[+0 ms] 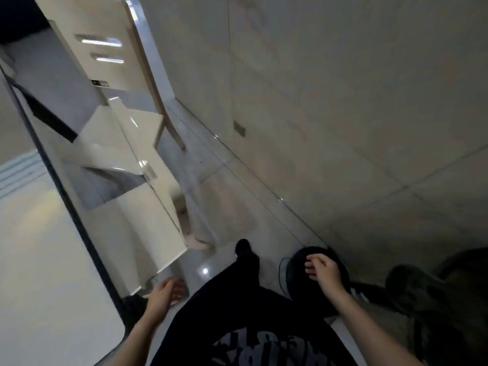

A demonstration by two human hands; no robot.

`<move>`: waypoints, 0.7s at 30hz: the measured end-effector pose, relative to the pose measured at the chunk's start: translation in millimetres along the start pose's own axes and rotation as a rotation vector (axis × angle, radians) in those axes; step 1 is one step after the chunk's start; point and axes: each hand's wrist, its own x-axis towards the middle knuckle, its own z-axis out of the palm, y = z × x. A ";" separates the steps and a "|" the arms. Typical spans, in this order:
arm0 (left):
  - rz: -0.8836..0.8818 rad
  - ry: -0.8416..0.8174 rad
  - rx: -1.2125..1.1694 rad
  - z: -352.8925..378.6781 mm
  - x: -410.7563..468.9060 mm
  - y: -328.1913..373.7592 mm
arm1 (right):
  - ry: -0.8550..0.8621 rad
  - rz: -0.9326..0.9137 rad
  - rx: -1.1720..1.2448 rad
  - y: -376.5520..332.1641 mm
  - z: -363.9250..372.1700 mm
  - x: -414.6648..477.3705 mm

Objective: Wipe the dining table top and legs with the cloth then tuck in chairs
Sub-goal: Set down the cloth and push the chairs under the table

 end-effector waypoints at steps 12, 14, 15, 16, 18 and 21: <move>0.205 0.260 -0.286 13.6 34.3 140.0 | -0.243 -0.267 -0.061 -244.7 72.5 118.3; 0.265 0.367 -0.360 12.5 27.3 164.0 | -0.376 -0.367 -0.069 -293.9 107.2 114.6; 0.286 0.414 -0.384 12.3 23.7 176.6 | -0.443 -0.425 -0.077 -316.1 126.1 110.5; 0.300 0.455 -0.406 12.5 19.9 189.6 | -0.513 -0.487 -0.083 -336.8 144.9 105.1; 0.308 0.540 -0.442 14.8 15.3 215.9 | -0.660 -0.601 -0.091 -373.2 183.8 92.7; 0.293 0.683 -0.400 24.9 14.5 250.9 | -0.879 -0.789 -0.164 -418.1 237.2 71.3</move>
